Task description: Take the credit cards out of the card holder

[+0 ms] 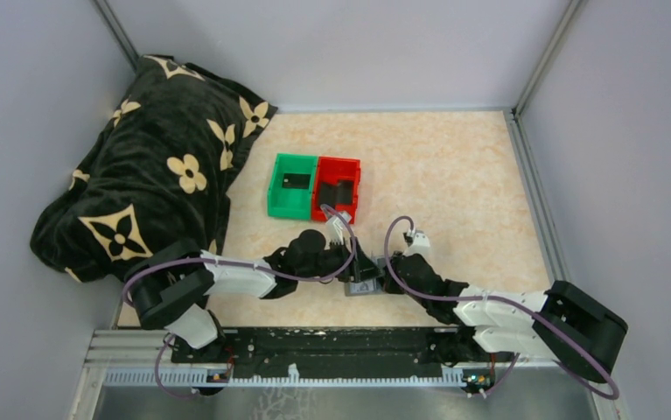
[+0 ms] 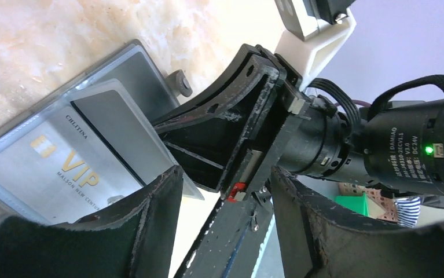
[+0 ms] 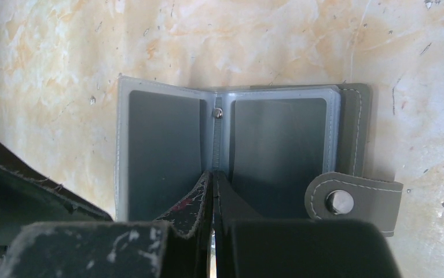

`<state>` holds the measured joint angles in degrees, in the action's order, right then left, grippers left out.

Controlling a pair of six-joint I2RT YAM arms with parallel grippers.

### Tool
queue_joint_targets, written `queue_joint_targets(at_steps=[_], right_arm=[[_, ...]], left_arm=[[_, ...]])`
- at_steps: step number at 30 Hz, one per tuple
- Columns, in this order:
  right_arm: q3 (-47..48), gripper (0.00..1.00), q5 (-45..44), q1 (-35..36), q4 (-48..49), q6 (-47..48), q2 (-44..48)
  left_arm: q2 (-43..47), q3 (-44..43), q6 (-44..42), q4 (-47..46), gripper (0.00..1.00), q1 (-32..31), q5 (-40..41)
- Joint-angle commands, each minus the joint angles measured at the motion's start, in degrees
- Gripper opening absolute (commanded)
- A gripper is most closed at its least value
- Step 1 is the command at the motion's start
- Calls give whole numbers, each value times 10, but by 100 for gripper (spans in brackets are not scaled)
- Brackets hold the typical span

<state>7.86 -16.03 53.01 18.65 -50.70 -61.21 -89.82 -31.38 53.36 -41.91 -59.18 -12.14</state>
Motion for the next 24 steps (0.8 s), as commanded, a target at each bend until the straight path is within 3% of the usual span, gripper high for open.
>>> queue_joint_targets(at_steps=[1, 14, 24], right_arm=[[-10, 0, 20, 3, -31, -3, 11], [-12, 0, 12, 2, -92, -2, 110], [11, 0, -2, 3, -184, 3, 212]], left_arm=[[-14, -11, 4, -25, 64, -1, -11], [-61, -13, 5, -42, 64, -1, -11], [-75, -48, -22, -3, 64, -2, -8]])
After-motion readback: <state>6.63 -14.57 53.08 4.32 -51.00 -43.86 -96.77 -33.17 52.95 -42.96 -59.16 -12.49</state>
